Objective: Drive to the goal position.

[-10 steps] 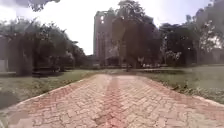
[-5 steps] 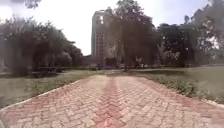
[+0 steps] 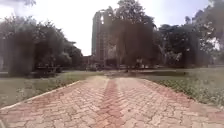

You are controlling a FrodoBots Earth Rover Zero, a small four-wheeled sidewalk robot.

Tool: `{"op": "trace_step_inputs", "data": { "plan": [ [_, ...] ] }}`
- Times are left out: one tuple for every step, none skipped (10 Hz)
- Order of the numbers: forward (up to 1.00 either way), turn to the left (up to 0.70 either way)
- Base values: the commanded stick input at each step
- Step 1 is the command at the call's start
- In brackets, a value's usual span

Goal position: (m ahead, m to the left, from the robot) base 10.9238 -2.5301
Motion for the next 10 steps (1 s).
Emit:
{"op": "trace_step_inputs", "data": {
  "plan": [
    [0.70, 0.00],
    [0.70, 0.00],
    [0.70, 0.00],
    [0.70, 0.00],
    [0.70, 0.00],
    [0.70, 0.00],
    [0.70, 0.00],
    [0.70, 0.00],
    [0.70, 0.00],
    [0.70, 0.00]
  ]
}}
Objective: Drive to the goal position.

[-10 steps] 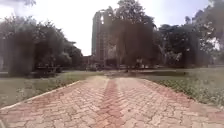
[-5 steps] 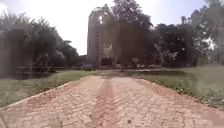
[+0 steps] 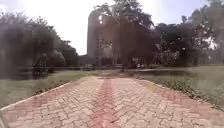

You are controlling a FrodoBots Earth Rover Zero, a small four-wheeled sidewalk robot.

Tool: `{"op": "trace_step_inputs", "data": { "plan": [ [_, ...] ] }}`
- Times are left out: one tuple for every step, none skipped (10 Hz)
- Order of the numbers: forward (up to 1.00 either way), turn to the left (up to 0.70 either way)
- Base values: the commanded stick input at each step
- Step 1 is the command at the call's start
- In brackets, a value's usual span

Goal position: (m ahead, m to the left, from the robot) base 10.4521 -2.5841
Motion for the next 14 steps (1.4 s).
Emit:
{"op": "trace_step_inputs", "data": {
  "plan": [
    [0.70, 0.00],
    [0.70, 0.00],
    [0.70, 0.00],
    [0.70, 0.00],
    [0.70, 0.00],
    [0.70, 0.00],
    [0.70, 0.00],
    [0.70, 0.00],
    [0.70, 0.00],
    [0.70, 0.00],
    [0.70, 0.00],
    [0.70, 0.00],
    [0.70, 0.00],
    [0.70, 0.00]
  ]
}}
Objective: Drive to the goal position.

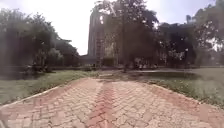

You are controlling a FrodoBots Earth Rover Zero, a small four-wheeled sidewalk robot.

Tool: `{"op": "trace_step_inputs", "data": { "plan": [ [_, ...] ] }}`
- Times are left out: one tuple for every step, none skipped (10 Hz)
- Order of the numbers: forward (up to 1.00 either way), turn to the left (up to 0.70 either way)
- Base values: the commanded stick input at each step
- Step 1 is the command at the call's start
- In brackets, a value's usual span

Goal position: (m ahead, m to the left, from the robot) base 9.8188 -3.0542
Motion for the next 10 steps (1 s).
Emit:
{"op": "trace_step_inputs", "data": {
  "plan": [
    [0.70, -0.35],
    [0.70, -0.35],
    [0.70, -0.35],
    [0.70, -0.15],
    [0.70, 0.00],
    [0.70, 0.00],
    [0.70, 0.00],
    [0.70, 0.00],
    [0.70, 0.00],
    [0.70, 0.00]
  ]
}}
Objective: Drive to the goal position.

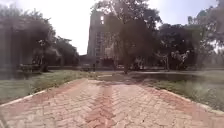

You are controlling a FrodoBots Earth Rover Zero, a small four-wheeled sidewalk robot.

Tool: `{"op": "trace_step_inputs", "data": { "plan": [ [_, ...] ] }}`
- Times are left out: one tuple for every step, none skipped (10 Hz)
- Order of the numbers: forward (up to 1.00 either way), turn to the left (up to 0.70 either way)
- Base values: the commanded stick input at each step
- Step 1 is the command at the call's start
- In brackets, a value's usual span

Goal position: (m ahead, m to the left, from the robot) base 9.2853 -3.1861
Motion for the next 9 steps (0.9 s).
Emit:
{"op": "trace_step_inputs", "data": {
  "plan": [
    [0.70, 0.00],
    [0.70, 0.00],
    [0.70, 0.00],
    [0.70, 0.00],
    [0.70, 0.00],
    [0.70, 0.00],
    [0.70, 0.00],
    [0.70, 0.00],
    [0.70, 0.00]
  ]
}}
